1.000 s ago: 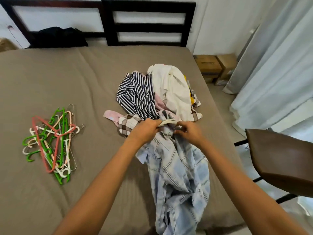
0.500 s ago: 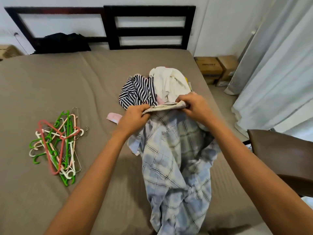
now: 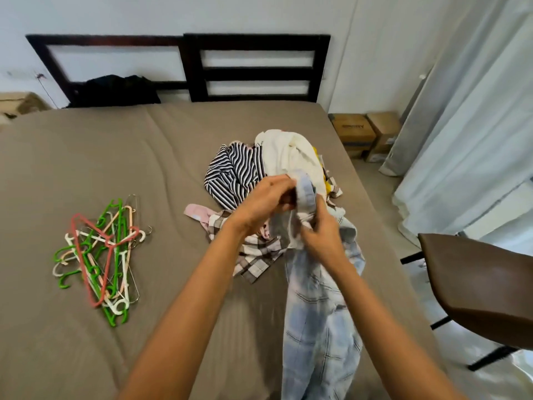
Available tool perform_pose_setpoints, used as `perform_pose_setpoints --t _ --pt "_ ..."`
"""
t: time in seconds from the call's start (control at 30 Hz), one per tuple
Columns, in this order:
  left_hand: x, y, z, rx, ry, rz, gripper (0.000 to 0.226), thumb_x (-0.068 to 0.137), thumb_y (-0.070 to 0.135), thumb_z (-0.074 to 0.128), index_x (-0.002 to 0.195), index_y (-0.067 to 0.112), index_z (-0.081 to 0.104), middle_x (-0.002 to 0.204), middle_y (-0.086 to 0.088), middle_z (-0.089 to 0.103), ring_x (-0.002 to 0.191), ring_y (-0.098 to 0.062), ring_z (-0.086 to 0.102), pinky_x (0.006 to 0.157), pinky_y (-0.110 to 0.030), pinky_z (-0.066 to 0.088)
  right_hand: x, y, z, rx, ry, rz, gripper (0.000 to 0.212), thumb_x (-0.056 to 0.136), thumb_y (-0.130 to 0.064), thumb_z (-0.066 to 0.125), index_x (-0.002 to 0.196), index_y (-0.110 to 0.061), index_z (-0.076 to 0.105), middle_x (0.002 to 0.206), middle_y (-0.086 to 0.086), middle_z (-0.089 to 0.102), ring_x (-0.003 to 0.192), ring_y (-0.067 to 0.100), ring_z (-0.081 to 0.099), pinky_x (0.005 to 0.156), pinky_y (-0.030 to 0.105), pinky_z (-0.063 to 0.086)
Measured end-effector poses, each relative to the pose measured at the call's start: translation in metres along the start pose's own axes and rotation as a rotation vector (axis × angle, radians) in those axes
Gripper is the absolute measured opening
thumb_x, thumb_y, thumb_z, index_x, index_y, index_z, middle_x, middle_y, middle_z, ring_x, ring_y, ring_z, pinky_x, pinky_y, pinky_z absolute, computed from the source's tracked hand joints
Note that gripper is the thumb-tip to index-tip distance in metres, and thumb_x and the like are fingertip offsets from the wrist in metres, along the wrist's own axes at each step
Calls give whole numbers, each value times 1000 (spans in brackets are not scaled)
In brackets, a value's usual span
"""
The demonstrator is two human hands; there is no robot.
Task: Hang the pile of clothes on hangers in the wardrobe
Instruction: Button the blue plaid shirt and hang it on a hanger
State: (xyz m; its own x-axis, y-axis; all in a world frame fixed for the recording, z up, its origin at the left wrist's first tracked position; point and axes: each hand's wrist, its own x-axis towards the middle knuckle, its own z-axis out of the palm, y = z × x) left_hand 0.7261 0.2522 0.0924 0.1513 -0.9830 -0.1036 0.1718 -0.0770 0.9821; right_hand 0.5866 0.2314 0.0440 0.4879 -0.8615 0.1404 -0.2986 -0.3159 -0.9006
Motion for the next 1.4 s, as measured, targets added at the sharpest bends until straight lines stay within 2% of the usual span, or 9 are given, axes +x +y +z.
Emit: perform_pose_setpoints --t 0.13,0.2,0.3,0.47,0.67,0.9,1.2,1.3,1.4 --pt "8 -12 -35 748 229 339 73 60 51 79 120 21 49 120 2 48 110 -6 44 93 -17 35 27 -17 -47 427 -164 92 28 70 -6 58 95 -18 63 80 -15 71 77 -3 64 74 19 51" --pt "10 -19 -35 746 21 314 94 53 54 80 132 23 39 133 -1 39 123 -8 37 106 -23 30 36 -38 -67 415 -339 79 28 70 -7 59 96 -18 64 81 -13 72 79 1 65 74 17 51" --pt "8 -25 -16 669 -211 93 49 71 34 78 110 10 62 111 -11 65 100 -17 61 92 -35 50 58 -60 -92 225 -537 46 26 75 -9 63 101 -7 65 90 -3 70 86 11 64 81 24 52" --pt "6 -29 -18 938 302 125 33 92 24 49 61 15 44 63 -4 52 58 -18 47 58 -33 38 91 -37 -104 -678 92 -289 21 76 -5 59 96 -8 64 90 12 65 86 32 60 69 38 48" --pt "-15 -53 -40 1407 457 -39 15 92 1 40 105 -3 46 103 -25 57 92 -42 57 70 -47 41 29 32 -75 -595 209 -139 31 76 -10 42 99 0 60 91 23 60 80 36 57 64 34 36" --pt "-67 -31 -62 296 -169 -649 20 78 -3 55 94 5 65 90 -14 69 78 -22 66 73 -31 57 42 9 -108 -541 -748 394 30 83 -11 60 113 -6 63 113 11 64 105 26 59 96 40 47" --pt "26 41 -43 -371 287 -188 16 96 5 44 86 6 57 55 -1 66 50 -8 64 51 -20 54 131 -16 -78 -183 88 320 14 85 -9 55 98 -4 58 91 17 58 69 21 50 54 25 35" --pt "75 12 -37 -292 440 -62 6 95 6 50 95 3 56 62 1 66 48 -2 60 46 -15 49 156 4 -37 34 229 215 41 87 -12 56 124 -1 42 121 17 51 108 29 52 77 15 42" --pt "106 -44 -51 35 363 -11 58 87 27 66 130 11 30 116 -4 59 93 -4 63 77 -18 53 159 50 -4 -107 82 82 90 79 -44 58 147 -3 16 150 20 23 140 32 23 114 39 23"
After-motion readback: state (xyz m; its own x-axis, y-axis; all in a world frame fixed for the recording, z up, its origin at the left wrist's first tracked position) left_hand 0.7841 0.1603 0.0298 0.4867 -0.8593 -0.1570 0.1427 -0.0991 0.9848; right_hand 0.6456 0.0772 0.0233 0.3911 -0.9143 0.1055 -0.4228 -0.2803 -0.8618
